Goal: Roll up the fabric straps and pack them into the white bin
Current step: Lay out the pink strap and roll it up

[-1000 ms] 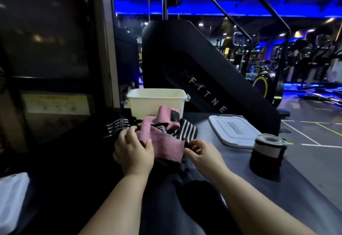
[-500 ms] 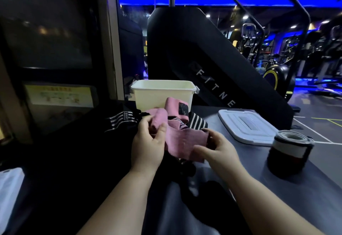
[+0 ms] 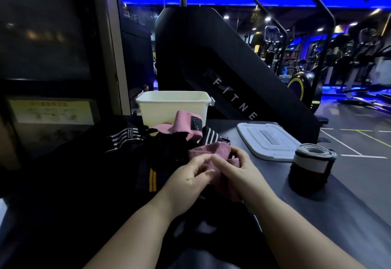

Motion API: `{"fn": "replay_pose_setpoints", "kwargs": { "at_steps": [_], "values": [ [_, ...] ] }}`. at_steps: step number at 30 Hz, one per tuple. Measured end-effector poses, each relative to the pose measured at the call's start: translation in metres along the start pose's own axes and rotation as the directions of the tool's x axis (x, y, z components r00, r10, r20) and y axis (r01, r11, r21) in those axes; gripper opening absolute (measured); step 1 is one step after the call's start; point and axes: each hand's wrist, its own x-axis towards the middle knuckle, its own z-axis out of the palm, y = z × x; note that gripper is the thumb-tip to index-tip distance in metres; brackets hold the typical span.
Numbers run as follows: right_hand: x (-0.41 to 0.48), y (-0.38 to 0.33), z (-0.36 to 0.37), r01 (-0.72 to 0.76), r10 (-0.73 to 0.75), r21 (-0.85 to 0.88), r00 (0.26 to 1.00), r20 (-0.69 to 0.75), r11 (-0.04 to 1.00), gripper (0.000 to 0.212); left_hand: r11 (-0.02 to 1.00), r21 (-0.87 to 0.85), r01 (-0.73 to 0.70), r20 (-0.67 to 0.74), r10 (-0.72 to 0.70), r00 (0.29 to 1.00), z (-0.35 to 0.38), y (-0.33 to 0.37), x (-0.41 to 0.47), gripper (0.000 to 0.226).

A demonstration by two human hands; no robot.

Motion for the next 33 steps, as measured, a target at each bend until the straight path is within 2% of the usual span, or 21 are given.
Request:
{"fn": "replay_pose_setpoints", "kwargs": {
  "at_steps": [4,8,9,12,14,16,18,20,22,25,26,30,31,33],
  "values": [
    [0.004,-0.001,-0.005,-0.042,0.040,-0.015,0.997,-0.065,0.999,0.040,0.999,0.046,0.004,0.108,-0.009,0.994,0.005,-0.003,0.001,0.034],
    [0.010,0.002,-0.015,-0.087,0.094,0.059,0.988,-0.122,0.994,0.015,0.987,0.163,-0.009,0.017,0.006,1.000,0.004,-0.008,0.005,0.019],
    [0.011,0.002,-0.017,-0.091,0.101,0.077,0.985,-0.137,0.993,0.014,0.983,0.185,-0.004,-0.031,0.010,0.999,0.003,-0.010,0.006,0.015],
    [0.016,0.005,-0.021,-0.095,0.117,0.148,0.981,-0.153,0.984,0.029,0.976,0.215,0.042,-0.190,0.000,0.982,0.003,-0.011,0.009,0.010],
    [0.016,0.005,-0.022,-0.103,0.131,0.169,0.978,-0.164,0.980,0.032,0.971,0.221,0.088,-0.312,-0.015,0.950,0.003,-0.013,0.012,0.021],
    [0.015,0.004,-0.022,-0.117,0.143,0.174,0.978,-0.150,0.978,0.031,0.984,0.135,0.118,-0.364,-0.061,0.929,0.001,-0.012,0.013,0.034],
    [0.012,0.003,-0.021,-0.116,0.138,0.174,0.983,-0.118,0.978,0.035,0.994,-0.017,0.108,-0.284,-0.109,0.953,0.000,-0.012,0.013,0.037],
    [0.009,0.003,-0.018,-0.099,0.114,0.139,0.988,-0.102,0.985,0.040,0.988,-0.133,0.080,-0.173,-0.103,0.980,0.002,-0.012,0.013,0.025],
    [0.007,0.002,-0.015,-0.064,0.074,0.092,0.992,-0.099,0.994,0.040,0.986,-0.156,0.053,-0.139,-0.075,0.988,0.005,-0.011,0.011,0.021],
    [0.003,-0.002,-0.011,-0.071,0.079,0.069,0.990,-0.115,0.995,0.026,0.980,-0.199,0.021,-0.123,-0.046,0.991,0.003,-0.010,0.010,0.024],
    [0.002,-0.004,-0.011,-0.074,0.081,0.060,0.991,-0.111,0.995,0.027,0.978,-0.208,0.011,-0.098,-0.032,0.995,0.001,-0.009,0.009,0.026],
    [0.004,-0.005,-0.017,-0.033,0.035,0.096,0.999,-0.022,0.995,0.075,0.993,-0.117,0.009,0.017,-0.007,1.000,-0.001,-0.012,0.008,0.029],
    [0.003,-0.006,-0.019,-0.038,0.037,0.115,0.999,0.007,0.993,0.081,0.996,-0.092,0.008,0.030,-0.006,1.000,-0.001,-0.013,0.008,0.029],
    [0.004,-0.008,-0.023,-0.050,0.047,0.103,0.998,0.034,0.993,0.079,0.997,-0.071,0.017,0.039,-0.014,0.999,-0.001,-0.015,0.009,0.027]
  ]
}}
